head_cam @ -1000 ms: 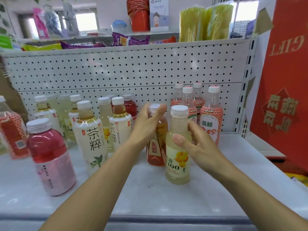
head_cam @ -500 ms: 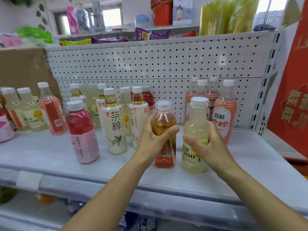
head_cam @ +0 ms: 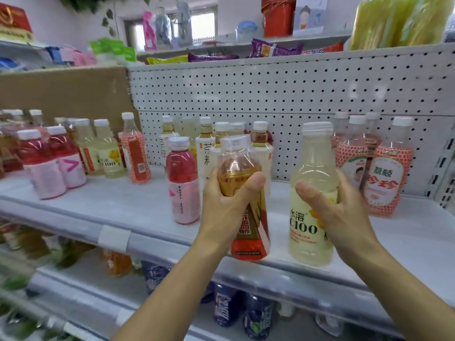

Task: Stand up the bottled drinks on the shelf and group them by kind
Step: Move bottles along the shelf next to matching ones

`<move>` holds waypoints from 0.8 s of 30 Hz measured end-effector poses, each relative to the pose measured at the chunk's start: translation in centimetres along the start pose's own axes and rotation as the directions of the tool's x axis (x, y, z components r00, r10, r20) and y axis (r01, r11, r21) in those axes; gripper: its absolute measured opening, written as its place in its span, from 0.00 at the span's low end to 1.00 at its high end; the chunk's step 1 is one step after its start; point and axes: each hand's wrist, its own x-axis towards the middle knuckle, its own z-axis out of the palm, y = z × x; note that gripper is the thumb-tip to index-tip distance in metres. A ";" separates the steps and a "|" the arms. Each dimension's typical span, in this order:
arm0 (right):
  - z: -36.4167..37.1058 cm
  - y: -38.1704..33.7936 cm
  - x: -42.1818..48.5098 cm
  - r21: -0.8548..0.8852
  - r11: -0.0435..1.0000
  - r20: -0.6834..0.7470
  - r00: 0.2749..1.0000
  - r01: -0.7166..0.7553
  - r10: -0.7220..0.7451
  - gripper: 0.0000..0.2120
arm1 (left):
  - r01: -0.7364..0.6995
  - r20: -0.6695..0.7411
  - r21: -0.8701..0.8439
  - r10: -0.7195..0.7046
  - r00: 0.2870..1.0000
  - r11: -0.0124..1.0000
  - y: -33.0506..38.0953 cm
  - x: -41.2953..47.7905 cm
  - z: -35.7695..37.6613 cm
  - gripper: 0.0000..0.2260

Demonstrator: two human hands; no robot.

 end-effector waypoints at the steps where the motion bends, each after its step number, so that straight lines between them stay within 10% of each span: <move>1: 1.2 -0.4 -0.2 0.003 1.000 0.005 1.000 0.006 -0.006 0.24 | 0.011 -0.003 -0.012 -0.011 1.000 1.000 0.1 0.1 -1.3 0.26; 24: 33.6 -3.8 0.7 0.051 0.997 -0.093 0.994 -0.051 0.056 0.27 | 0.082 0.005 0.044 -0.082 0.997 0.996 -1.0 9.8 -32.9 0.26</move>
